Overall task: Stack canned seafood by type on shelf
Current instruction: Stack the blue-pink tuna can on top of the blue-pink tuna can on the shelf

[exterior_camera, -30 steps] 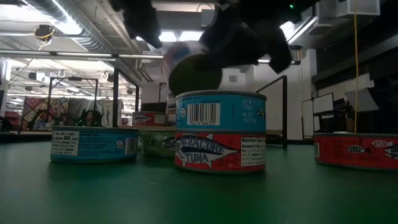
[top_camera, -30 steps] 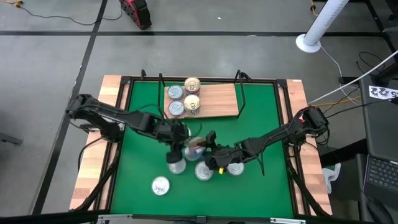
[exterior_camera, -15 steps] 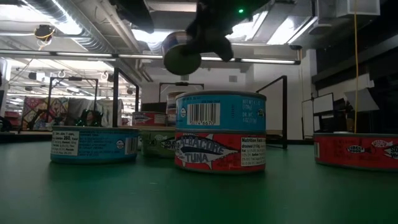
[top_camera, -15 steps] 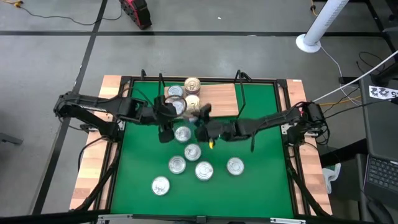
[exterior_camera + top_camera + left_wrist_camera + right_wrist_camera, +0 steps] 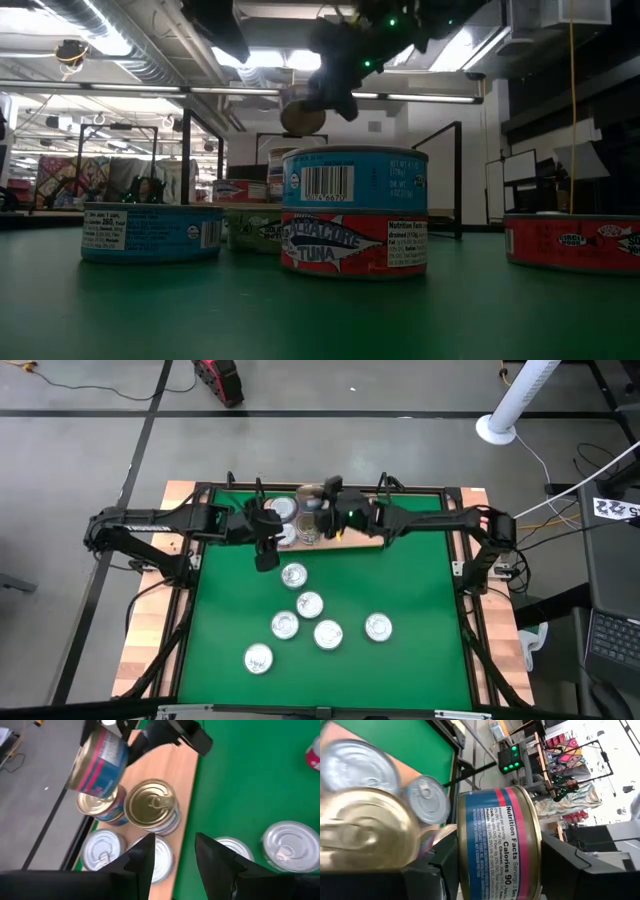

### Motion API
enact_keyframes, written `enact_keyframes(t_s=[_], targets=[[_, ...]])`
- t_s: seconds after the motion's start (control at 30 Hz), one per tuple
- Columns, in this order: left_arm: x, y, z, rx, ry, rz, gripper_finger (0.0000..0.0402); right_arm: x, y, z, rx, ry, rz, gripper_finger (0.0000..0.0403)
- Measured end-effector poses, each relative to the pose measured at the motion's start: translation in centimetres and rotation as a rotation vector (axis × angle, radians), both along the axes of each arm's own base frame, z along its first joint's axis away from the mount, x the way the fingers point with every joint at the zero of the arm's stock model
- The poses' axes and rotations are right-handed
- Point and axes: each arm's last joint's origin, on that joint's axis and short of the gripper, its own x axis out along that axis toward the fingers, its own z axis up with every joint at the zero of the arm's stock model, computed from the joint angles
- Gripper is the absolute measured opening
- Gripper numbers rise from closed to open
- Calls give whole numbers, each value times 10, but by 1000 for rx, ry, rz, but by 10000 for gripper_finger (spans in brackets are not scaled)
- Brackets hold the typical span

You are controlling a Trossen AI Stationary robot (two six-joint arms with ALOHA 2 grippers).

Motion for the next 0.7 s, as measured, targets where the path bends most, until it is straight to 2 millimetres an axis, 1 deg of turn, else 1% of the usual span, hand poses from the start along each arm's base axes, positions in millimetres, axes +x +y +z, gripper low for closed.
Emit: enact_keyframes(t_s=[0.17, 0.33, 0.5, 0.7], targets=[[-1, 9, 0, 14, 6, 19, 134, -6, -29, 2, 31, -37, 36, 204], [-1, 16, 0, 17, 8, 42, 134, -7, -45, -4, 36, -41, 67, 204], [-2, 19, 0, 17, 4, 58, 134, 4, -49, -20, -66, -1, 83, 204], [-2, 21, 0, 17, 2, 63, 134, 9, -51, -33, -84, 43, 73, 204]])
